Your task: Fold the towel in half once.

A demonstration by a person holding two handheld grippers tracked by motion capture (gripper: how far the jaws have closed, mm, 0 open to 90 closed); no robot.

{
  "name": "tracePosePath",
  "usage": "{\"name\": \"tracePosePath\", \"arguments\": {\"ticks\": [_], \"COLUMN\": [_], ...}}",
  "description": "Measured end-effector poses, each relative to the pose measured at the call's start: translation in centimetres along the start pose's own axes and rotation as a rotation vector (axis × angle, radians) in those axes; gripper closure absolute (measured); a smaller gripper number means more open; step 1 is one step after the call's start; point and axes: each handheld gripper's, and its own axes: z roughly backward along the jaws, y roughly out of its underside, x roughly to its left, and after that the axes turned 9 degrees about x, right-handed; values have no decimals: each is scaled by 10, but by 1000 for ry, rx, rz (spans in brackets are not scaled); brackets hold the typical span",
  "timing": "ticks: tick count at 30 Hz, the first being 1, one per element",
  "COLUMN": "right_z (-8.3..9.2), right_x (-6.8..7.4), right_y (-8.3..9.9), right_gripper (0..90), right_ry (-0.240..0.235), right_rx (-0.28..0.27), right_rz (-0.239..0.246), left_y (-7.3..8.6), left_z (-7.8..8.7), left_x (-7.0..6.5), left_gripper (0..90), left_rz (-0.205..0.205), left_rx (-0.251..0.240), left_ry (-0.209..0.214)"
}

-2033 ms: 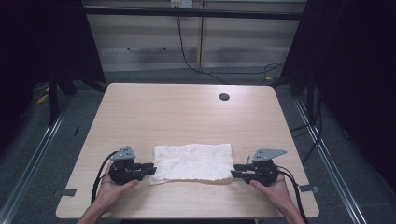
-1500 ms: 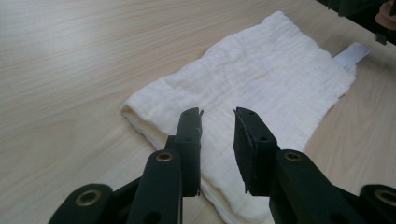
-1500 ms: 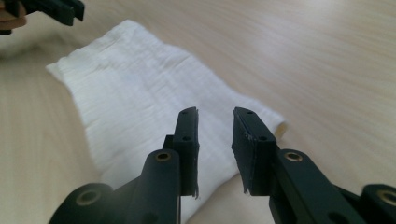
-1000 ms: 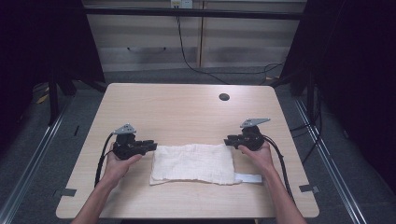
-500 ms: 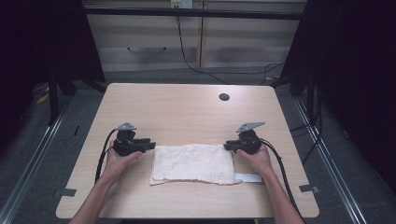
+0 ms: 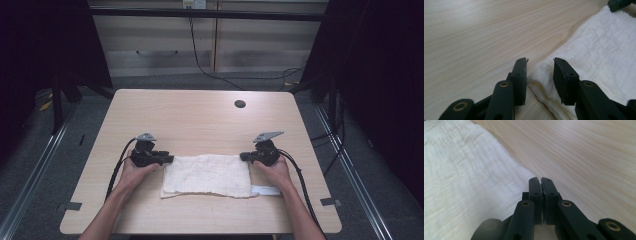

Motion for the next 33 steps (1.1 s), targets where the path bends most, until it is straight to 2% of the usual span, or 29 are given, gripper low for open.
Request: {"name": "tracePosePath", "arguments": {"ticks": [1,2,4,7,9,12,16,21,25,27,33], "right_z": [0,0,0,1,1,3,8,12,13,14,19], "right_x": [0,0,0,1,0,0,0,1,1,0,-1], "right_y": [0,0,0,1,2,2,2,2,2,1,-1], "right_gripper": [876,876,876,876,878,880,882,882,882,882,882], "right_ry": [1,1,5,2,3,3,0,1,-1,0,-4], "right_rx": [-1,-1,-1,-3,-4,-9,-44,-61,-70,-76,-109], "right_rz": [-1,-1,1,-10,-8,-14,-25,-22,-23,-27,-37], "left_y": [1,1,2,4,5,5,7,5,6,5,2], "left_z": [-1,-1,0,0,1,1,4,11,15,16,23], "left_x": [-5,-5,-8,-12,-12,-10,-7,-5,-5,-4,-3], "left_gripper": [658,707,726,822,846,854,856,856,857,857,857], "left_rz": [-41,-41,-64,-88,-81,-48,-27,-9,-2,13,19], "left_rx": [8,8,13,21,19,13,3,-53,-68,-91,-130], "left_ry": [-21,-21,-41,-56,-53,-45,-21,-1,4,22,30]}}
